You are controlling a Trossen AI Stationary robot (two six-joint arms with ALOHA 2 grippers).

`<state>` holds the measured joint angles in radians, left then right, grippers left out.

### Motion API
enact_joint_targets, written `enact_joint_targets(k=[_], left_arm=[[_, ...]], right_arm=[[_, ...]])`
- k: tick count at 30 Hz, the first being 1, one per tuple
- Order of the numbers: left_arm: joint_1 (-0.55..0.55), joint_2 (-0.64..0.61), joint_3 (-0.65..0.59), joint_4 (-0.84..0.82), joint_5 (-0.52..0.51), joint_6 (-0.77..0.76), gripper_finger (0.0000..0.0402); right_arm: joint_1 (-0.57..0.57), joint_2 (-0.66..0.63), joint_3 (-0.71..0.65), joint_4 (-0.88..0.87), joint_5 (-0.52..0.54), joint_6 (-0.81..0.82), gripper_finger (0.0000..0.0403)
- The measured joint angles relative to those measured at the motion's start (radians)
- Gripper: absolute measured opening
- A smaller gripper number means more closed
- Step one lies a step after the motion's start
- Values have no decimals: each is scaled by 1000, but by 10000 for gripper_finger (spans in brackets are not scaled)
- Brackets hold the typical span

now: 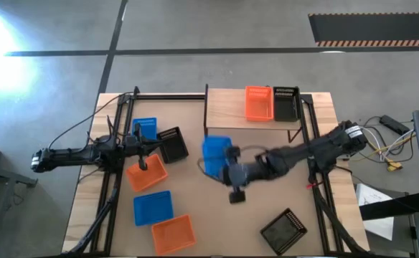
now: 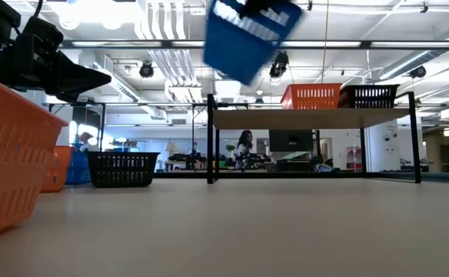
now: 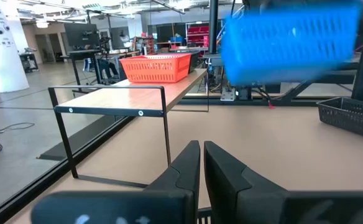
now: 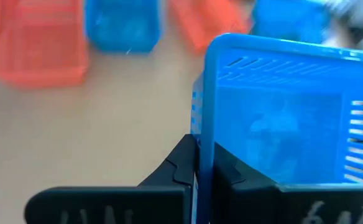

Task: Stack baskets on shelf by color
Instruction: Put the bottom right blue bin on the shelf

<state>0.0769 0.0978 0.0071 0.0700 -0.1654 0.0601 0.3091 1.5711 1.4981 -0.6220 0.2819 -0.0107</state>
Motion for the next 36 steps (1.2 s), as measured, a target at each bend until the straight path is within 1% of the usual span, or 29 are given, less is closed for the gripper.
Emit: enact_joint_targets(k=[3,5,7,10,11,13,15,16,21,25,27,31,36], left_arm=[[0,0,0,0,0,0,6],[0,0,0,0,0,0,6],[0,0,0,0,0,0,6],[0,0,0,0,0,0,6],[0,0,0,0,0,0,6],[0,0,0,0,0,0,6],[0,0,0,0,0,0,6],[0,0,0,0,0,0,6],[0,0,0,0,0,0,6],[0,0,0,0,0,0,6],[0,0,0,0,0,0,6],[0,0,0,0,0,0,6],[0,0,0,0,0,0,6]], right_arm=[[-87,-1,81,-19,-1,-148,8],[-155,-1,123,-66,-1,-230,8],[-232,-1,154,-126,-1,-285,8],[-358,0,171,-182,-3,-319,8],[-399,0,170,-191,-21,-326,8],[-476,1,158,-191,-93,-343,8],[-535,2,147,-189,-171,-348,8],[-556,2,142,-188,-190,-348,9],[-606,2,122,-187,-198,-360,9],[-604,26,113,-190,-207,-383,11],[-603,50,112,-192,-210,-385,18],[-605,88,111,-188,-203,-399,53],[-604,97,121,-174,-204,-402,120]])
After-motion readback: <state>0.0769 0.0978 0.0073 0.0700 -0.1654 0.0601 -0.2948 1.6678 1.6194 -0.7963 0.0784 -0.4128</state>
